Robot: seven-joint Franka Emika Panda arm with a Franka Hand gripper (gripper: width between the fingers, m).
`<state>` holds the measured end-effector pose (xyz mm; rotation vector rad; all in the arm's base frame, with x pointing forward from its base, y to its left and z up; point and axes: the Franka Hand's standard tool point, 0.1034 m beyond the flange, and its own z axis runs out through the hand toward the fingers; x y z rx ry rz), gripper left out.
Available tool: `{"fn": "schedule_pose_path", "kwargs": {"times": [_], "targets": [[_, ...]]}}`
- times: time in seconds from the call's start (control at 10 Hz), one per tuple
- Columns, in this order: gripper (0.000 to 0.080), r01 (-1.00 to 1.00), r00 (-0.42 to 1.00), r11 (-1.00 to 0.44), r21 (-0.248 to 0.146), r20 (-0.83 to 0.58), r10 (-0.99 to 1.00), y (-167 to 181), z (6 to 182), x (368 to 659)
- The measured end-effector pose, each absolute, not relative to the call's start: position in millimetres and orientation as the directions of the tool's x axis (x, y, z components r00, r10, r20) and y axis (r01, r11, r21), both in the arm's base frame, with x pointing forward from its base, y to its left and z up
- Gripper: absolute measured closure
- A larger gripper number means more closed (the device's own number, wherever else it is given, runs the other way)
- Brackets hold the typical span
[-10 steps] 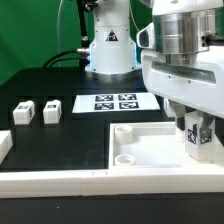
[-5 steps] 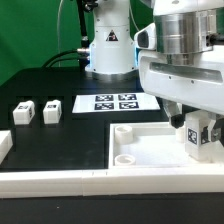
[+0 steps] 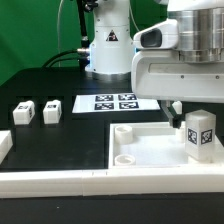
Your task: Assemble one leg
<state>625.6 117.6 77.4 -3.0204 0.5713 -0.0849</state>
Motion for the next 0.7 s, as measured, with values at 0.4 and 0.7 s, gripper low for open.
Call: {"fn": "schedule_pose_path", "kwargs": {"times": [0.4,0.7], "targets": [[0.0151,0.063,0.997,-0.997,-0.044,0.055,0.061,113.8,77.6,623.3],[0.0151,0.295,0.952,-0.955,-0.017,0.087,0.292,111.4,76.8,625.9]]}}
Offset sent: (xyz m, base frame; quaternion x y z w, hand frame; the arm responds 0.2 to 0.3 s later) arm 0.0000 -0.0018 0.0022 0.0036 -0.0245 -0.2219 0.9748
